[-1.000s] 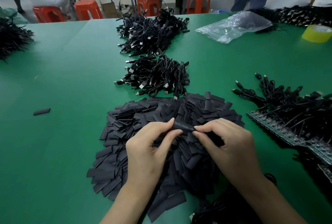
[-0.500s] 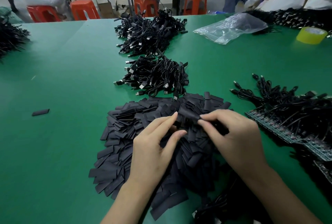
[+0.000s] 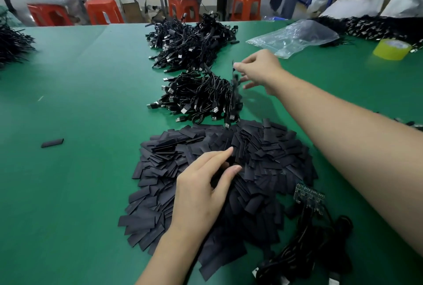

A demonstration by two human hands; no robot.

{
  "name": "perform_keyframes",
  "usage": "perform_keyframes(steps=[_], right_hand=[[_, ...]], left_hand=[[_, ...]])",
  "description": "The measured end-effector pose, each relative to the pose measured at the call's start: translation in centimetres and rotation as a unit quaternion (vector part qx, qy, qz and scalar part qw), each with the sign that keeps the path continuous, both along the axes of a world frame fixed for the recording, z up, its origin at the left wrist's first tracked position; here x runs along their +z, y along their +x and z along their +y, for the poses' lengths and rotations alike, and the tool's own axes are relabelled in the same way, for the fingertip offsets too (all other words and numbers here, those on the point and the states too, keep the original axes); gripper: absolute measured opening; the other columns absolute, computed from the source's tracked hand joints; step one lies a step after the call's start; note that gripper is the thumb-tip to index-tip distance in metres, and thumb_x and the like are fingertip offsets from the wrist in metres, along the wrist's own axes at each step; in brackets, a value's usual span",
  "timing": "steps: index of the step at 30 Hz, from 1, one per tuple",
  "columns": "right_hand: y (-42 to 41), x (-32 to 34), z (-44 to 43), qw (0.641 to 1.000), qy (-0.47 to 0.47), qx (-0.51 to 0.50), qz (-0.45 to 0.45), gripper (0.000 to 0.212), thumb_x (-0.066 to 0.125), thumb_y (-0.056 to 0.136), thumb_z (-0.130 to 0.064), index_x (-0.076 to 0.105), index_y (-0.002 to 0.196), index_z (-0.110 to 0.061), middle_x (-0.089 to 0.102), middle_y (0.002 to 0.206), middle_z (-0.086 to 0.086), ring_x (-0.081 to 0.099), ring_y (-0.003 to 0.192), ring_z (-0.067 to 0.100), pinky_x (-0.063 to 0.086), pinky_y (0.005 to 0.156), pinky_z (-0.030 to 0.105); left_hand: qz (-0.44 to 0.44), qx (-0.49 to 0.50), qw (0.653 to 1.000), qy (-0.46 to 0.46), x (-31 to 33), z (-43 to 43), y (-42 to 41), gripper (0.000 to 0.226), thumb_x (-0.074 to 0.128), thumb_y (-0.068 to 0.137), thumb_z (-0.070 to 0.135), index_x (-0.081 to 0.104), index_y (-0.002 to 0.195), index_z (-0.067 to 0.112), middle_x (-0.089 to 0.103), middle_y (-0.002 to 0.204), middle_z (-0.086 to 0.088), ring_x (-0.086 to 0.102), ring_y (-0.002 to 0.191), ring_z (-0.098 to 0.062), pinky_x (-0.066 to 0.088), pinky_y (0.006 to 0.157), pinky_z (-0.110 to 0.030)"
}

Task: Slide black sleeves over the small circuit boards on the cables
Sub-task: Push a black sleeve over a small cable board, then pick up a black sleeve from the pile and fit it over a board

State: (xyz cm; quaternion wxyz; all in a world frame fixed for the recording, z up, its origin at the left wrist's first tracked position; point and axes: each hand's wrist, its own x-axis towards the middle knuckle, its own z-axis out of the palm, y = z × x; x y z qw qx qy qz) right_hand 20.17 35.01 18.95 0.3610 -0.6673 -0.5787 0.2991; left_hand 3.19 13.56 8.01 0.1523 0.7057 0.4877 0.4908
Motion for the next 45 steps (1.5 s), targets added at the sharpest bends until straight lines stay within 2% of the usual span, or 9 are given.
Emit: perform_keyframes(steps=[6, 11, 16, 19, 24, 30, 34, 41, 45], right_hand=[[1.5, 0.0, -5.9, 0.984, 0.019, 0.118, -0.13, 0.02, 0.065, 0.098, -0.032, 0.074, 0.106, -0.016, 0.076, 0.099, 0.001, 0.072, 0.094, 0.017, 0.06, 0.081, 0.035], [5.8, 0.9, -14.3, 0.909, -0.137, 0.234, -0.317, 0.017, 0.07, 0.092, -0.045, 0.073, 0.089, -0.028, 0.073, 0.087, -0.013, 0.069, 0.083, 0.006, 0.053, 0.071, 0.021], [7.7, -1.3, -20.5, 0.811, -0.262, 0.204, -0.482, 0.041, 0.069, 0.083, -0.068, 0.064, 0.091, -0.028, 0.066, 0.089, -0.011, 0.064, 0.082, 0.008, 0.057, 0.079, 0.03], [8.0, -3.1, -22.1, 0.807, -0.219, 0.155, -0.526, 0.06, 0.065, 0.081, -0.075, 0.067, 0.098, -0.018, 0.069, 0.093, -0.003, 0.067, 0.082, 0.016, 0.059, 0.074, 0.034], [8.9, -3.3, -22.8, 0.881, -0.192, 0.146, -0.406, 0.036, 0.074, 0.084, -0.058, 0.051, 0.086, -0.03, 0.059, 0.082, -0.007, 0.053, 0.07, 0.008, 0.04, 0.058, 0.028], [8.6, -1.9, -22.4, 0.972, -0.112, 0.182, -0.102, 0.016, 0.088, 0.078, -0.024, 0.072, 0.079, -0.025, 0.072, 0.076, 0.002, 0.056, 0.06, 0.004, 0.047, 0.061, 0.02], [6.2, -2.3, -21.8, 0.971, -0.088, 0.221, 0.027, 0.008, 0.085, 0.08, -0.014, 0.078, 0.082, -0.018, 0.07, 0.07, 0.0, 0.056, 0.064, 0.007, 0.045, 0.061, 0.021], [4.8, -5.4, -21.1, 0.965, -0.058, 0.237, 0.092, 0.011, 0.081, 0.088, -0.03, 0.078, 0.081, -0.022, 0.062, 0.068, 0.002, 0.048, 0.065, 0.016, 0.035, 0.065, 0.034], [4.9, -6.4, -21.1, 0.962, -0.025, 0.25, 0.108, 0.013, 0.08, 0.087, -0.034, 0.077, 0.081, -0.023, 0.063, 0.063, -0.009, 0.05, 0.058, 0.005, 0.038, 0.056, 0.02]], left_hand=[[0.004, 0.0, 1.0, -0.015, -0.1, 0.1, 0.0, 0.032, 0.069, 0.095, 0.035, 0.075, 0.124, 0.021, 0.07, 0.112, 0.018, 0.065, 0.103, 0.005, 0.05, 0.093, -0.013], [0.003, 0.001, 1.0, -0.025, -0.2, 0.1, 0.0, 0.028, 0.07, 0.097, 0.033, 0.076, 0.121, 0.021, 0.072, 0.111, 0.015, 0.066, 0.102, 0.003, 0.054, 0.088, -0.02], [0.0, 0.001, 1.0, -0.023, -0.1, -0.1, 0.2, 0.027, 0.068, 0.096, 0.033, 0.077, 0.118, 0.02, 0.072, 0.109, 0.016, 0.067, 0.101, 0.002, 0.057, 0.085, -0.026], [0.006, -0.002, 1.0, -0.023, 0.0, -0.3, 0.2, 0.027, 0.068, 0.096, 0.034, 0.077, 0.117, 0.021, 0.072, 0.109, 0.018, 0.066, 0.102, 0.005, 0.056, 0.086, -0.025], [0.01, -0.011, 1.0, -0.02, 0.2, -0.3, 0.1, 0.024, 0.069, 0.097, 0.033, 0.077, 0.117, 0.023, 0.072, 0.109, 0.018, 0.066, 0.103, 0.005, 0.056, 0.086, -0.023], [0.005, -0.105, 0.994, -0.025, 1.1, -0.8, 0.7, 0.02, 0.073, 0.094, 0.03, 0.081, 0.108, 0.019, 0.075, 0.103, 0.013, 0.069, 0.099, -0.002, 0.054, 0.087, -0.021], [-0.054, -0.161, 0.979, -0.11, 1.5, -1.0, 1.2, 0.017, 0.082, 0.085, 0.028, 0.082, 0.1, 0.019, 0.077, 0.089, 0.007, 0.07, 0.081, -0.007, 0.05, 0.076, -0.016], [-0.217, -0.176, 0.926, -0.253, 1.3, -0.6, 0.9, 0.008, 0.086, 0.078, 0.015, 0.082, 0.086, 0.016, 0.078, 0.08, -0.005, 0.067, 0.069, -0.01, 0.053, 0.069, -0.02], [-0.253, -0.2, 0.902, -0.289, 1.7, -0.5, 0.8, 0.01, 0.083, 0.078, 0.007, 0.081, 0.079, 0.017, 0.075, 0.071, -0.001, 0.065, 0.062, -0.004, 0.049, 0.064, -0.012]])
